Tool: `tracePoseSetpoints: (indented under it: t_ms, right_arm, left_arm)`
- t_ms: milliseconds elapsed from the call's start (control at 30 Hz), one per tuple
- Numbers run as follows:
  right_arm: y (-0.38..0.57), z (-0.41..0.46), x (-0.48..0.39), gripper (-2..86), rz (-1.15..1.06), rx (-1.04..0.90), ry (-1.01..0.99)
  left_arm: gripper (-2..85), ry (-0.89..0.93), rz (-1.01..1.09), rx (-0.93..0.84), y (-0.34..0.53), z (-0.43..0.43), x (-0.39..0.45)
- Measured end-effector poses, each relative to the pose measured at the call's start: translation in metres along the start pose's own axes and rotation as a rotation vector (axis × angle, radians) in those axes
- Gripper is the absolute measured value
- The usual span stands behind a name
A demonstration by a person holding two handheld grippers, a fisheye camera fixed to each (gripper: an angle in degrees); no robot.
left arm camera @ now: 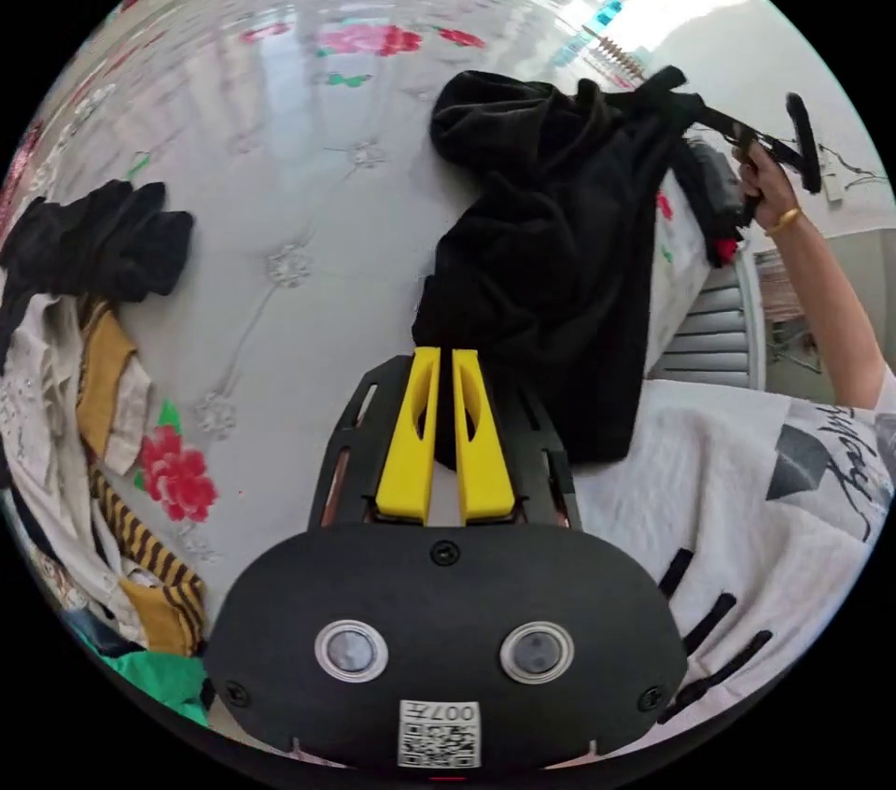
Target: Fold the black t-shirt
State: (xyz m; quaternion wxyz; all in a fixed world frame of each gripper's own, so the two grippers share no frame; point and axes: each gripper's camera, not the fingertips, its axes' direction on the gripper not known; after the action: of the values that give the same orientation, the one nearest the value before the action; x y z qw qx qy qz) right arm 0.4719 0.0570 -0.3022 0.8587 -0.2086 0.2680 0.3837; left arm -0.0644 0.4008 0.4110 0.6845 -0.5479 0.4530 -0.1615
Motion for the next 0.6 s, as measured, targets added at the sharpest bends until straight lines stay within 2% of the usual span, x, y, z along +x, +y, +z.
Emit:
tracePoseSetpoints:
  t_ms: [100,167,233,400,467,600]
  right_arm:
    - [0.000,-0.028,0.024,4.8,0.096,0.112,-0.093]
    - [0.027,-0.033,0.020,5.9,0.002,0.110,-0.162]
    - [0.058,-0.024,0.010,6.6,-0.105,0.030,-0.220]
    - [0.167,0.005,-0.014,8.0,-0.223,-0.229,-0.292]
    - [0.207,0.010,-0.026,8.3,-0.251,-0.307,-0.284]
    - [0.230,0.020,-0.049,7.9,-0.279,-0.380,-0.332]
  left_arm:
    - [3.9,0.037,0.019,0.117,0.000,-0.007,0.018]
    - [4.8,-0.035,0.073,0.104,0.003,-0.012,0.021]
    - [5.2,-0.161,0.138,0.070,0.011,-0.017,0.018]
    - [6.3,-0.275,0.213,0.016,0.026,-0.013,0.015]
    - [6.8,-0.259,0.236,0.006,0.024,-0.006,0.018]
    - [8.2,-0.169,0.343,-0.047,0.007,0.031,0.035]
